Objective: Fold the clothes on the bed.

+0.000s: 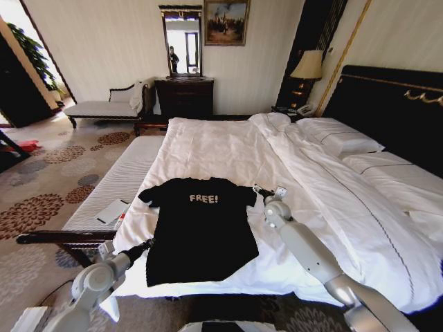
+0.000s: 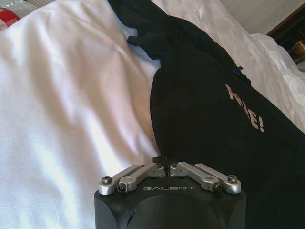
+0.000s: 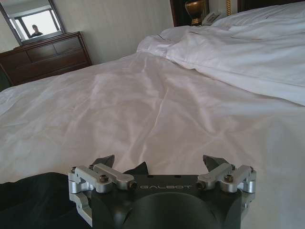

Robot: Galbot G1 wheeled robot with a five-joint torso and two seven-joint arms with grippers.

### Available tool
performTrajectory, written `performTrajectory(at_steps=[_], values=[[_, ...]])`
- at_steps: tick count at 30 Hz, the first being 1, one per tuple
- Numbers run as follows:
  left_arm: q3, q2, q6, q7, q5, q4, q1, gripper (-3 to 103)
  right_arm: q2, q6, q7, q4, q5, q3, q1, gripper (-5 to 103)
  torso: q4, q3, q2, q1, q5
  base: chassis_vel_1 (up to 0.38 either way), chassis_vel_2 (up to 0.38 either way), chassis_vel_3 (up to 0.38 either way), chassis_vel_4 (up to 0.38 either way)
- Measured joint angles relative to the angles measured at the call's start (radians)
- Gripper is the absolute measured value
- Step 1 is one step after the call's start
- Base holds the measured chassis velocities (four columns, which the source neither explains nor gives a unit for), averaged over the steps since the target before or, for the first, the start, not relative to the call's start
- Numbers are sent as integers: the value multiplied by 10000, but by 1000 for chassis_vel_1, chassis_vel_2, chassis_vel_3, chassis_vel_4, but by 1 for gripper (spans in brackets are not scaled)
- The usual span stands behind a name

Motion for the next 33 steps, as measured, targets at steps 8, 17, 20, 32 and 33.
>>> performTrajectory(at_steps=[8, 17, 20, 32, 33], values=[[-466, 515, -11, -71, -56, 77, 197, 0, 70, -6, 8, -64, -29, -19, -3, 100, -2, 0, 0, 0, 0, 0, 0, 0, 0], [-682, 769, -83, -140, 169, 1, 496, 0, 306, -45, -52, -276, -72, -97, 34, 100, 0, 0, 0, -1, -1, 0, 0, 0, 0], [-686, 697, -442, -332, 505, -108, 440, 10, 401, -126, -131, -450, -79, -127, 72, 100, 3, 0, 0, -1, 3, 0, 0, 0, 0], [-1405, 477, -770, -627, 578, -1821, 427, 47, 952, -146, -756, -1964, 335, 70, 710, 100, 2, 0, 0, 0, 1, 0, 0, 0, 0], [-1477, 476, -763, -728, 471, -1961, 386, 53, 975, -157, -827, -2079, 427, 87, 774, 100, 1, 0, -1, 0, 1, 0, 0, 0, 0]])
